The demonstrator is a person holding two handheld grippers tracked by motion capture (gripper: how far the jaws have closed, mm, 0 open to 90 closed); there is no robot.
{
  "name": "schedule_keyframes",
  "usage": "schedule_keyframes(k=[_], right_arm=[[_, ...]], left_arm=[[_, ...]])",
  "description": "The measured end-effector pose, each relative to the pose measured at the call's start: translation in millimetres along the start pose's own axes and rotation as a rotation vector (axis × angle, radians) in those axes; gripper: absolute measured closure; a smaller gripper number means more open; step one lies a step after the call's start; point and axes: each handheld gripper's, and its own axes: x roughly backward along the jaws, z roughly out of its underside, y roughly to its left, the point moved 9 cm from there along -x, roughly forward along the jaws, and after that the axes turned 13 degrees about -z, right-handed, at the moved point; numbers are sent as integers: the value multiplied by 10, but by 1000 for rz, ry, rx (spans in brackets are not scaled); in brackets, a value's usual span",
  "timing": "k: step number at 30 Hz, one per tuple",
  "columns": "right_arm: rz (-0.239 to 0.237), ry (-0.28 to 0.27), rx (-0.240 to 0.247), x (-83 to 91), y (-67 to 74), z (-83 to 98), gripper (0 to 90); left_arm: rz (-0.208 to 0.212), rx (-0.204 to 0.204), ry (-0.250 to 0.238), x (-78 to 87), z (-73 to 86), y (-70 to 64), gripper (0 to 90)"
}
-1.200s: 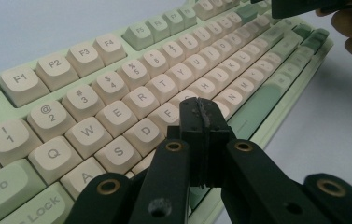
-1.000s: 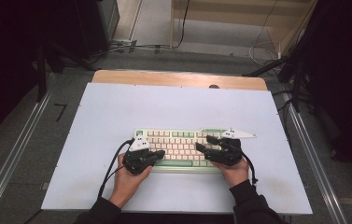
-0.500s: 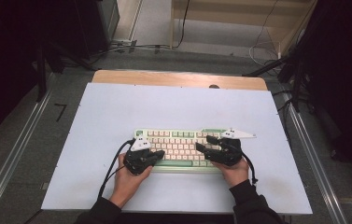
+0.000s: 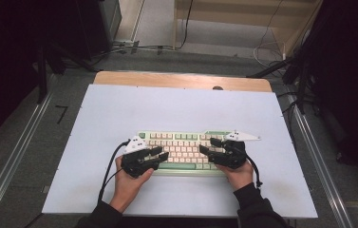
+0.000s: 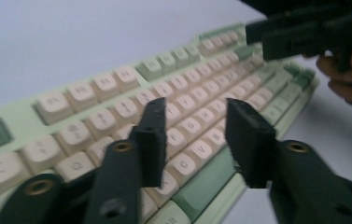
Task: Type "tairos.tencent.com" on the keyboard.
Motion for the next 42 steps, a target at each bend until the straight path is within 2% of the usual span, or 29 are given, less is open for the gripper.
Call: schedule_keyframes(k=[2,4,8,12,19,23,25,29,30,35,42], right_arm=[[0,-1,2,-1,1,-1,369],[-1,0,5,0,7,-2,371],[3,2,8,-2,7,0,380],[6,1,10,-4,1,-1,386],[5,9,9,-10,-7,14,388],[3,10,16,-8,0,19,455],[3,10,25,-8,11,18,548],[6,7,61,-12,49,-1,845],[9,11,69,-15,60,-7,876],[-10,28,96,-88,112,-41,878],[10,91,109,-253,81,18,878]], left_arm=[[-40,34,-36,50,-37,97,459],[-77,67,-50,89,-42,215,414],[-125,160,-84,168,-55,428,400],[-148,200,-99,206,-63,535,402],[-154,194,-108,183,-82,517,403],[-157,186,-104,170,-77,504,402],[-161,184,-104,175,-73,512,402],[-172,191,-105,188,-73,547,403],[-173,194,-106,187,-72,551,403],[-174,190,-98,167,-62,546,403],[-172,190,-90,153,-48,544,404]])
